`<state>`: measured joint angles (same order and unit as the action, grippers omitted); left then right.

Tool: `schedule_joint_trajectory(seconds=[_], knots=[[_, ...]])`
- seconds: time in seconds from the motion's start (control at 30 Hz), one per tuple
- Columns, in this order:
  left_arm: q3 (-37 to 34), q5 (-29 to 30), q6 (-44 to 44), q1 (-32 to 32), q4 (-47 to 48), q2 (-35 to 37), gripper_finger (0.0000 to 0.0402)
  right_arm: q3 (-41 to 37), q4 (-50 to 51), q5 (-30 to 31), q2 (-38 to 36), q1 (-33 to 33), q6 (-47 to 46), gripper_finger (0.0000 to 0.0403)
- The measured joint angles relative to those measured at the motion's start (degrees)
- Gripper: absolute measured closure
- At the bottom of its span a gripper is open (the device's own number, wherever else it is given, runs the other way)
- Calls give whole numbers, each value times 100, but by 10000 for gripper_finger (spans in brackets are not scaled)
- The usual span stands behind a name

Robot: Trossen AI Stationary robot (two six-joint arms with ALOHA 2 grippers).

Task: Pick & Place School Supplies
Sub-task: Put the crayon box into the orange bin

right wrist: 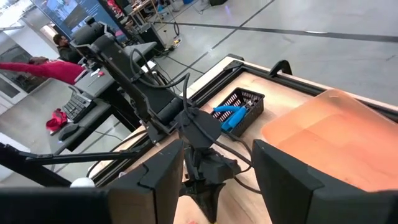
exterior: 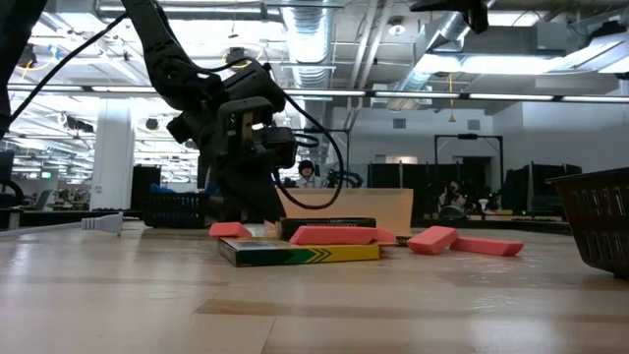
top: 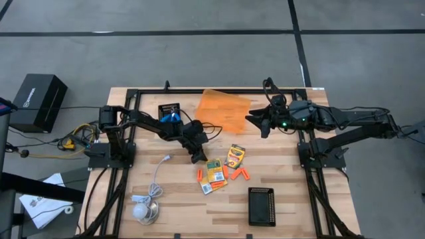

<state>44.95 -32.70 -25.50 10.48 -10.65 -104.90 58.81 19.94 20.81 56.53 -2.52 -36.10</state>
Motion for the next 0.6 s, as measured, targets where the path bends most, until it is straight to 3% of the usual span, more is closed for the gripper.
schedule_joint_trajectory(seconds=[0.4, 0.6], knots=[[9, -481, -654, -81, -841, 65, 401, 0, -457, -150, 0, 192, 209, 221], [367, -525, -796, -87, -929, 210, 401, 0, -684, -153, 0, 194, 315, 224]])
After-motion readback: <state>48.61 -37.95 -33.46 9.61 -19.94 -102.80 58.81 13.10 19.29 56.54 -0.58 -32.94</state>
